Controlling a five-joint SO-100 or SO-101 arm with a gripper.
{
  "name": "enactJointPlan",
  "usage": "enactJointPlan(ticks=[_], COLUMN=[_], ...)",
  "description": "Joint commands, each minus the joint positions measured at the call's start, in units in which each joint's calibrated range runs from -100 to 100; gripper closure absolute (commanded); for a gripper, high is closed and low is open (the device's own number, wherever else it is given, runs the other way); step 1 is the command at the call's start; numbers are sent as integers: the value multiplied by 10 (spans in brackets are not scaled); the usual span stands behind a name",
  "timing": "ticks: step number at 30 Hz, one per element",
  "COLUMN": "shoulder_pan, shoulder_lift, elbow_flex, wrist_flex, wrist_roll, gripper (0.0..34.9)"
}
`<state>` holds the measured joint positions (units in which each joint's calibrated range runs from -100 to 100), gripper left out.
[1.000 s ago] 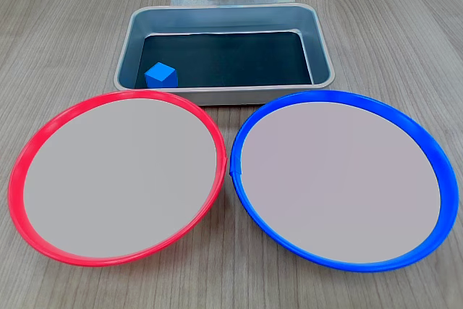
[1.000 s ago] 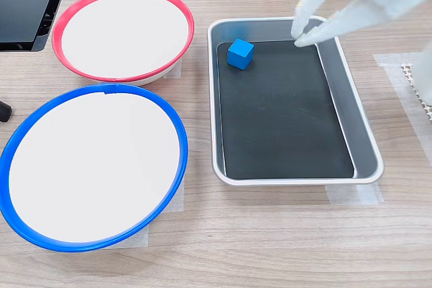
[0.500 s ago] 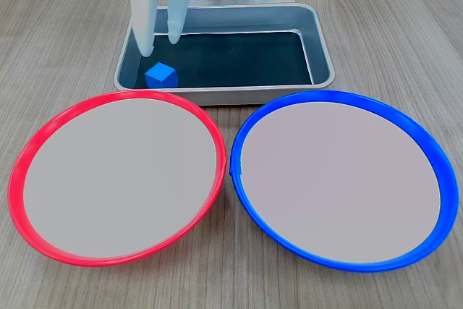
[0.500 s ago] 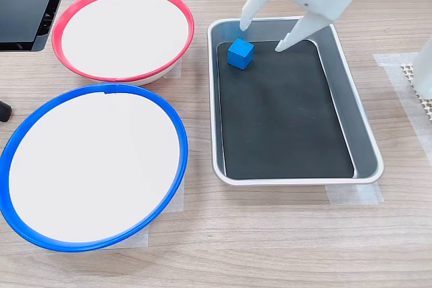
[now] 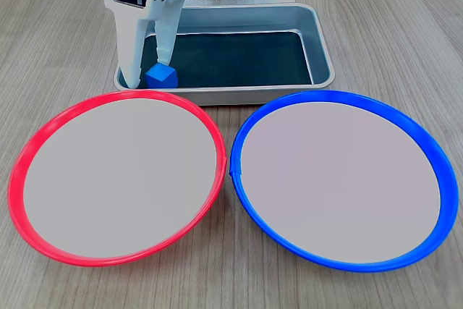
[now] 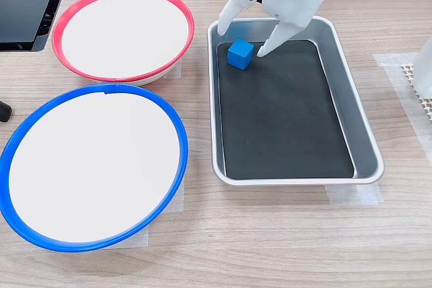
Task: Move a blue block from tray to blue dish
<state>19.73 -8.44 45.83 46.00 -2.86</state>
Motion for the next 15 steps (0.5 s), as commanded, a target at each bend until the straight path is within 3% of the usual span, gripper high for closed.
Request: enactJointPlan(ticks=[1,5,9,12,15], shoulder_pan=[-11,-21,-30,-34,-36], shoulder_lift=[25,52,67,64,20], elbow_flex=[-33,-52,-64,-66,-67], wrist_flex=[-5,-6,-5,7,56], wrist_roll=[4,6,7,10,17], gripper=[149,170,236,338,346])
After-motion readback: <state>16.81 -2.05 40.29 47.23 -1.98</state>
